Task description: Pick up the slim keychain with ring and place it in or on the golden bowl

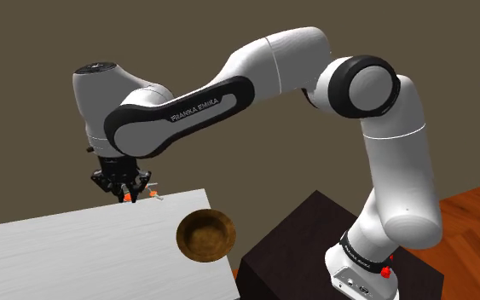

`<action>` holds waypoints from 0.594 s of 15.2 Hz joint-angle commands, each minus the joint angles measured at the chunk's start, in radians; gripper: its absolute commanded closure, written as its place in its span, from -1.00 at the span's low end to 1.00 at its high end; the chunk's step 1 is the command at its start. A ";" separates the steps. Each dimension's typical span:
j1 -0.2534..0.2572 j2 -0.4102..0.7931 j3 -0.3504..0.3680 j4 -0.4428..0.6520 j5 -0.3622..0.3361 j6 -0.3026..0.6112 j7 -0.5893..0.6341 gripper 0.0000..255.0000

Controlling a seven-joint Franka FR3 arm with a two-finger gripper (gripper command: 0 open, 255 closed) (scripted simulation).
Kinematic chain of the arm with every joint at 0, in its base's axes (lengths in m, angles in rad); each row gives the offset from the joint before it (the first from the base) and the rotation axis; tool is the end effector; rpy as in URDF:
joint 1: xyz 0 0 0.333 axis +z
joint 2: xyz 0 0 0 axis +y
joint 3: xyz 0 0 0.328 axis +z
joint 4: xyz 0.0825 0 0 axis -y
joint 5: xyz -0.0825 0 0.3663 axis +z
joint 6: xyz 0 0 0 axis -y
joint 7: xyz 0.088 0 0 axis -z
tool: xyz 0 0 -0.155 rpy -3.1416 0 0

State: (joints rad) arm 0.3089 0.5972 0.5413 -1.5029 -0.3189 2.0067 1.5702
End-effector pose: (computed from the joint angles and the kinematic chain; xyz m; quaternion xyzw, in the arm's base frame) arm 0.5155 0.4566 0.3244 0.9460 -0.3242 -0.0034 0.0003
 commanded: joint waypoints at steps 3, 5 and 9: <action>-0.061 -0.150 0.039 -0.226 0.049 0.083 0.009 1.00; -0.090 -0.231 0.060 -0.338 0.084 0.124 0.006 1.00; -0.137 -0.393 0.104 -0.541 0.175 0.193 -0.018 1.00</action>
State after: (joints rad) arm 0.1843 0.2451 0.6350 -1.9906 -0.1689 2.1787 1.5609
